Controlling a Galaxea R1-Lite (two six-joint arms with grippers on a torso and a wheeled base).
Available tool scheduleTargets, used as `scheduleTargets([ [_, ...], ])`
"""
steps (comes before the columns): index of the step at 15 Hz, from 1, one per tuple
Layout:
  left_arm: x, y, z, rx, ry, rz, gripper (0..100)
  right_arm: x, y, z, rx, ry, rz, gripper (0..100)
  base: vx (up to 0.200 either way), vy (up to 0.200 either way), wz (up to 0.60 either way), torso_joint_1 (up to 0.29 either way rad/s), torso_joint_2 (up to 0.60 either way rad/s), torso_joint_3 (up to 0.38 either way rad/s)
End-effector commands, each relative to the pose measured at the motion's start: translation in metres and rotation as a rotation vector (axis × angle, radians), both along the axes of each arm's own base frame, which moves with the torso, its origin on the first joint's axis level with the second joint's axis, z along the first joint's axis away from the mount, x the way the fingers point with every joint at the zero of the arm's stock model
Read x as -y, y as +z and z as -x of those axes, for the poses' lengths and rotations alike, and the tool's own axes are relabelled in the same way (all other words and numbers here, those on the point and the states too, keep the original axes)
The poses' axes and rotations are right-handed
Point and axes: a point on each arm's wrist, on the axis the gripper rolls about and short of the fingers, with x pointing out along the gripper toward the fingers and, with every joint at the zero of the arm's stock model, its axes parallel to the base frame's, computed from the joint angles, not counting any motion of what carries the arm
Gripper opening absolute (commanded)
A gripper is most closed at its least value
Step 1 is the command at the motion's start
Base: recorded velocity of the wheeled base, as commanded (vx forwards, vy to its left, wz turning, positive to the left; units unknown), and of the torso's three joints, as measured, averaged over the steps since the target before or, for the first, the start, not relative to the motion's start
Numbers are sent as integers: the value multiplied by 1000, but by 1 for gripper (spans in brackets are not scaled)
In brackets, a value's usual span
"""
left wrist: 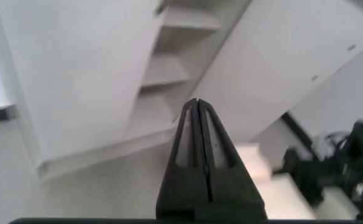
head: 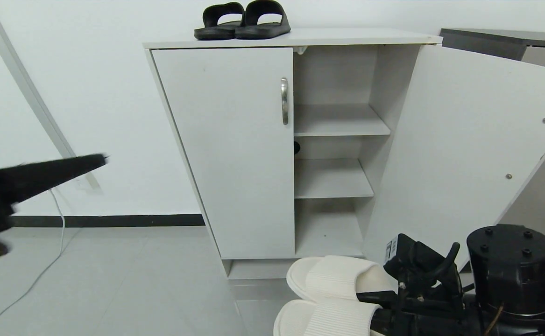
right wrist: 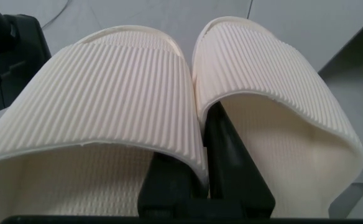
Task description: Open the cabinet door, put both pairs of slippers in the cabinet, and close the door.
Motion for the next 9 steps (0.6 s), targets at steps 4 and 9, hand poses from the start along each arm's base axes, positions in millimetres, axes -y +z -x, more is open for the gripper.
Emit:
scheduleTargets([
  [4, -43, -91, 156, 69, 500, -118, 0, 1, 1, -4, 5, -17, -10, 0, 0, 0, 0, 0, 0, 0],
  [9, -36, -160, 156, 50, 641, -189, 0, 1, -1, -8, -1, -29, -3, 0, 0, 0, 0, 0, 0, 0],
])
